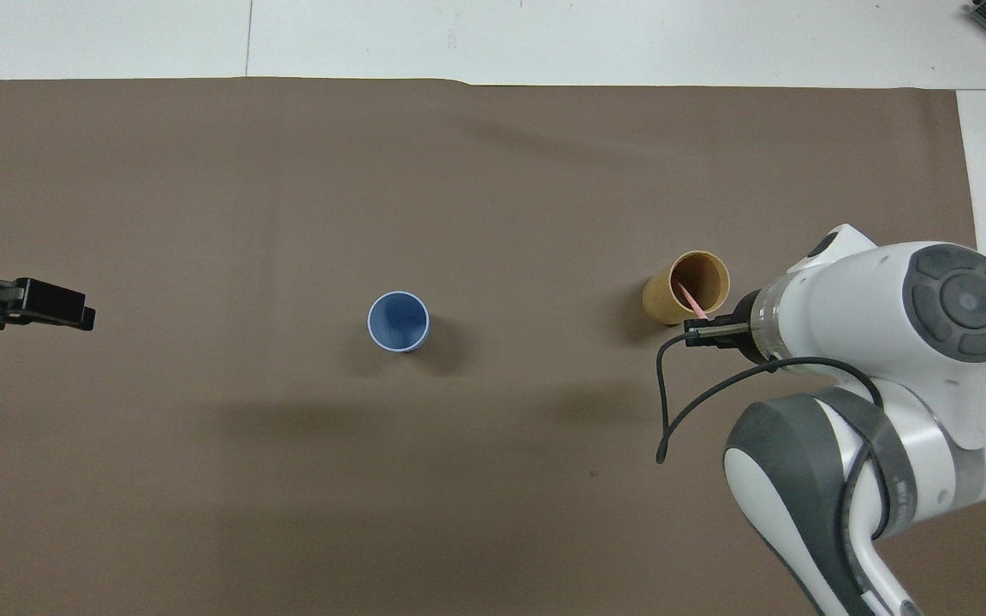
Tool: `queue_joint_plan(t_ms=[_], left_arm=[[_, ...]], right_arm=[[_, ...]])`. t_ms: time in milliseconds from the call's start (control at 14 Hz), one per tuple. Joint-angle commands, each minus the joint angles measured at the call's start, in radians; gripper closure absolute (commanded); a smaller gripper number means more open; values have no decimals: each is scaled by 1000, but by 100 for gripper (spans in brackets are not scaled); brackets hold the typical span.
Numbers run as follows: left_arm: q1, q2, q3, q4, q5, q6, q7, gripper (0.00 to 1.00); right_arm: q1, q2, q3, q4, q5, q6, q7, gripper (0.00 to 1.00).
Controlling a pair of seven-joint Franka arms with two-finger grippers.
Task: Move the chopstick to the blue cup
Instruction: 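Grasp the pink chopstick with the right gripper and lift it out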
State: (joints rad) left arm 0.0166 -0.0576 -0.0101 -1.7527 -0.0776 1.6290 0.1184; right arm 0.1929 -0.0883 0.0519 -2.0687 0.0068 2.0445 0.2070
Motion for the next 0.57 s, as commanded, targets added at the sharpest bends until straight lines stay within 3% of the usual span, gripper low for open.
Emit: queue_joint_plan(t_ms=[0, 214, 500], left_arm=[[-9, 1, -5, 30, 28, -18, 44, 0], [-9, 1, -5, 36, 27, -14, 43, 0], [-10, 1, -7, 36, 25, -8, 37, 0]], right_arm=[[0, -30, -1, -31, 10, 17, 3, 71], [-1, -30, -1, -31, 12, 13, 3, 92], [-1, -30, -1, -28, 10, 5, 3, 100]])
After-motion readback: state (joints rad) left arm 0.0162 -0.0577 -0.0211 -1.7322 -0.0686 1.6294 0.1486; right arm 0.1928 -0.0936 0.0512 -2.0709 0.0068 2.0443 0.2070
